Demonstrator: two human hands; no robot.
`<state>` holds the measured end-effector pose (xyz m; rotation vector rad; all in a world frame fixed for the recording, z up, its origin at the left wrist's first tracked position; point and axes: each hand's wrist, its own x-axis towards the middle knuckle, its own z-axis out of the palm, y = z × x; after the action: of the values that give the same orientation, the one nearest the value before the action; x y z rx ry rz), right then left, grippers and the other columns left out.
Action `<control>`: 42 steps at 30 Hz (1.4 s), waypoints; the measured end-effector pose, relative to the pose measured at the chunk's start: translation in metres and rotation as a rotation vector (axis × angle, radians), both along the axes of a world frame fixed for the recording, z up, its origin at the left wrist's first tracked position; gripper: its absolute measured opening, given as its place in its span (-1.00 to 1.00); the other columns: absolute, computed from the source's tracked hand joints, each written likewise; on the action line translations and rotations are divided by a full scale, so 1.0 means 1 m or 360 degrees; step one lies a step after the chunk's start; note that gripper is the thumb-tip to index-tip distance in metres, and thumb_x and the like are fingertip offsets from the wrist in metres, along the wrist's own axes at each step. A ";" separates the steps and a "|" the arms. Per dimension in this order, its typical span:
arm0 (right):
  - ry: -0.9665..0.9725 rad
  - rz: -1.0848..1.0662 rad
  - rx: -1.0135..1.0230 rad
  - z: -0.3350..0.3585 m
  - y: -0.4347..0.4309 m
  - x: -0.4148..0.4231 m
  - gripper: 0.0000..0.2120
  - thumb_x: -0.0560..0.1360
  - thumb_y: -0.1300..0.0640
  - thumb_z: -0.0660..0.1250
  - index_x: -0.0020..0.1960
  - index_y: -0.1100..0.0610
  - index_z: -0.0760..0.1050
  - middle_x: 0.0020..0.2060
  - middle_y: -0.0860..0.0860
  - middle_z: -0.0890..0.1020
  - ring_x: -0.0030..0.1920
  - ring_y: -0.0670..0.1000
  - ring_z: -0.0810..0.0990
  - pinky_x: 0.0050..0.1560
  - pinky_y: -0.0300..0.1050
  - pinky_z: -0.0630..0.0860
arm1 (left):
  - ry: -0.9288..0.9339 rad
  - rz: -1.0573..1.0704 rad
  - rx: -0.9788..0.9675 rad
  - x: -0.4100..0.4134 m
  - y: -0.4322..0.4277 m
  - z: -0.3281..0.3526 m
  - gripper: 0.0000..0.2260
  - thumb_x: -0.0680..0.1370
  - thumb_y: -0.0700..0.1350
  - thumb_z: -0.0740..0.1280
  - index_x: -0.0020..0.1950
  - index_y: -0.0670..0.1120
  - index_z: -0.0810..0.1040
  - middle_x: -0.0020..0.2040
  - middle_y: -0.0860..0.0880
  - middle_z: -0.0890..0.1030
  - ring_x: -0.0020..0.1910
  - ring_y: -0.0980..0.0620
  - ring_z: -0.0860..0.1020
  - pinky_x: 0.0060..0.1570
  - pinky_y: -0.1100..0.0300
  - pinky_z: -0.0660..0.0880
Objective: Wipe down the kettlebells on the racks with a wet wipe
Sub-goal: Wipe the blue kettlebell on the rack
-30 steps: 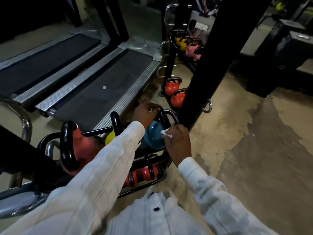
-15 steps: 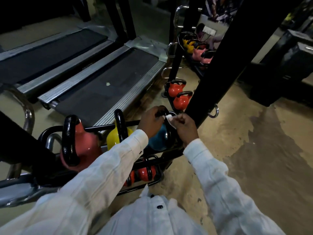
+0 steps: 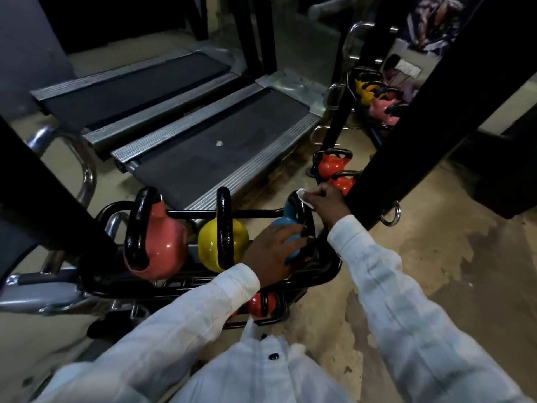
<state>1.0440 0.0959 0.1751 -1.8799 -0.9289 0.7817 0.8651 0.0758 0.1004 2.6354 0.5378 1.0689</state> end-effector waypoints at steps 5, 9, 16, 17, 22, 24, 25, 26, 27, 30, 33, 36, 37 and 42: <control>-0.0723 0.0503 -0.0200 0.008 -0.015 -0.002 -0.73 0.34 0.06 0.52 -0.31 0.10 0.43 -0.27 0.02 0.54 -0.20 0.02 0.53 -0.14 -0.07 0.46 | 0.0060 -0.0036 0.0021 -0.003 -0.001 0.001 -0.64 0.49 -0.04 0.43 0.27 -0.09 0.58 0.25 -0.18 0.54 0.17 -0.14 0.52 0.18 0.02 0.45; -0.0766 0.0544 -0.0136 0.019 0.012 -0.008 -0.80 0.34 0.14 0.52 -0.25 0.05 0.48 -0.28 -0.04 0.53 -0.17 0.05 0.56 -0.05 0.00 0.54 | 0.0088 -0.0018 -0.0008 0.000 -0.001 0.003 -0.63 0.48 -0.05 0.45 0.27 -0.09 0.57 0.26 -0.18 0.54 0.19 -0.16 0.53 0.21 -0.01 0.45; -0.0138 0.0230 -0.0099 0.005 0.006 0.006 -0.80 0.38 0.09 0.52 -0.27 0.05 0.50 -0.33 0.03 0.60 -0.24 0.05 0.59 -0.10 0.01 0.56 | 0.0035 0.0046 -0.0065 0.006 0.012 0.011 -0.66 0.45 -0.01 0.48 0.21 -0.02 0.60 0.27 -0.12 0.54 0.19 -0.11 0.53 0.22 0.01 0.46; -0.0106 0.0240 -0.0103 0.004 0.002 0.007 -0.80 0.41 0.13 0.51 -0.26 0.06 0.49 -0.33 0.04 0.58 -0.28 0.01 0.56 -0.16 -0.07 0.52 | 0.0041 0.0054 -0.0068 0.007 0.014 0.011 -0.65 0.45 0.00 0.48 0.21 -0.02 0.61 0.28 -0.12 0.54 0.19 -0.12 0.53 0.24 0.01 0.44; -0.0137 0.0272 -0.0307 -0.003 0.047 0.023 -0.79 0.12 -0.05 0.55 -0.38 0.04 0.60 -0.31 0.09 0.68 -0.17 0.16 0.69 0.05 0.17 0.62 | 0.0055 0.0054 -0.0051 0.010 0.015 0.011 -0.66 0.46 0.01 0.47 0.20 -0.03 0.61 0.28 -0.12 0.55 0.21 -0.12 0.53 0.26 -0.01 0.42; -0.0315 0.0399 -0.0411 0.003 0.060 0.021 -0.82 0.19 0.07 0.57 -0.41 0.09 0.58 -0.33 0.03 0.67 -0.15 0.12 0.68 0.09 0.14 0.60 | 0.0070 0.0046 -0.0054 0.009 0.016 0.011 -0.68 0.50 0.04 0.43 0.22 -0.02 0.60 0.31 -0.11 0.53 0.25 -0.10 0.52 0.29 -0.02 0.40; -0.0478 0.0518 -0.0430 0.015 0.058 0.013 -0.83 0.23 0.13 0.56 -0.40 0.08 0.57 -0.33 0.01 0.66 -0.15 0.11 0.67 0.08 0.11 0.60 | 0.0072 0.0042 -0.0065 0.008 0.015 0.011 -0.68 0.52 0.05 0.41 0.23 -0.01 0.59 0.32 -0.10 0.52 0.28 -0.09 0.51 0.31 -0.03 0.39; -0.0660 0.0651 -0.0469 0.018 0.058 0.009 -0.85 0.25 0.16 0.56 -0.38 0.08 0.58 -0.29 0.02 0.68 -0.14 0.11 0.67 0.06 0.09 0.61 | 0.0064 0.0045 -0.0075 0.007 0.015 0.011 -0.68 0.52 0.06 0.40 0.24 -0.01 0.59 0.33 -0.10 0.52 0.29 -0.08 0.50 0.32 -0.03 0.38; -0.0834 0.0750 -0.0505 0.021 0.059 0.005 -0.88 0.25 0.17 0.55 -0.33 0.09 0.61 -0.24 0.05 0.69 -0.11 0.12 0.67 0.03 0.06 0.61 | 0.0050 0.0061 -0.0075 0.007 0.013 0.011 -0.68 0.52 0.06 0.40 0.24 -0.01 0.60 0.33 -0.10 0.53 0.29 -0.06 0.51 0.33 -0.03 0.38; -0.1094 0.0930 -0.0682 0.028 0.066 -0.009 -0.84 0.28 0.15 0.54 -0.14 0.11 0.69 -0.09 0.10 0.71 -0.03 0.12 0.66 0.05 -0.01 0.60 | 0.0059 0.0124 -0.0086 0.009 0.007 0.006 -0.67 0.53 0.05 0.39 0.27 -0.01 0.58 0.36 -0.07 0.50 0.31 -0.04 0.49 0.35 -0.01 0.36; -0.0965 0.0843 -0.0793 0.036 0.077 -0.016 -0.72 0.37 0.07 0.53 0.04 0.13 0.67 -0.01 0.05 0.66 0.07 0.10 0.62 0.04 -0.13 0.55 | 0.0103 0.0123 -0.0143 0.008 0.004 0.003 -0.65 0.56 0.07 0.34 0.32 0.02 0.53 0.42 -0.05 0.45 0.36 -0.02 0.45 0.37 -0.01 0.33; -0.0680 0.0751 -0.0794 0.033 0.078 -0.007 -0.84 0.48 0.09 0.43 -0.03 0.18 0.63 0.00 0.11 0.62 0.09 0.11 0.58 -0.07 -0.19 0.45 | 0.0114 0.0112 -0.0119 0.007 0.005 0.007 -0.65 0.55 0.06 0.36 0.31 0.02 0.53 0.41 -0.04 0.45 0.34 -0.02 0.46 0.36 0.02 0.33; -0.0539 0.0709 -0.0848 0.031 0.074 -0.005 -0.90 0.48 0.13 0.42 -0.14 0.16 0.61 -0.04 0.11 0.66 0.06 0.13 0.61 -0.03 -0.18 0.49 | 0.0120 0.0116 -0.0099 0.007 0.006 0.008 -0.66 0.56 0.07 0.35 0.31 0.02 0.54 0.41 -0.04 0.45 0.34 -0.02 0.46 0.36 0.03 0.33; 0.0250 0.0072 -0.0611 0.003 0.042 0.015 -0.83 0.50 0.18 0.34 0.07 0.20 0.55 -0.31 0.03 0.46 -0.31 0.00 0.44 -0.27 -0.14 0.43 | 0.0063 0.0130 -0.0140 0.009 0.006 0.003 -0.66 0.54 0.04 0.39 0.29 0.00 0.56 0.40 -0.03 0.47 0.31 0.00 0.49 0.35 0.02 0.34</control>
<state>1.0593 0.1379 0.1780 -2.0905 -0.7634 1.1845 0.8741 0.0816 0.1036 2.5829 0.6897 0.9938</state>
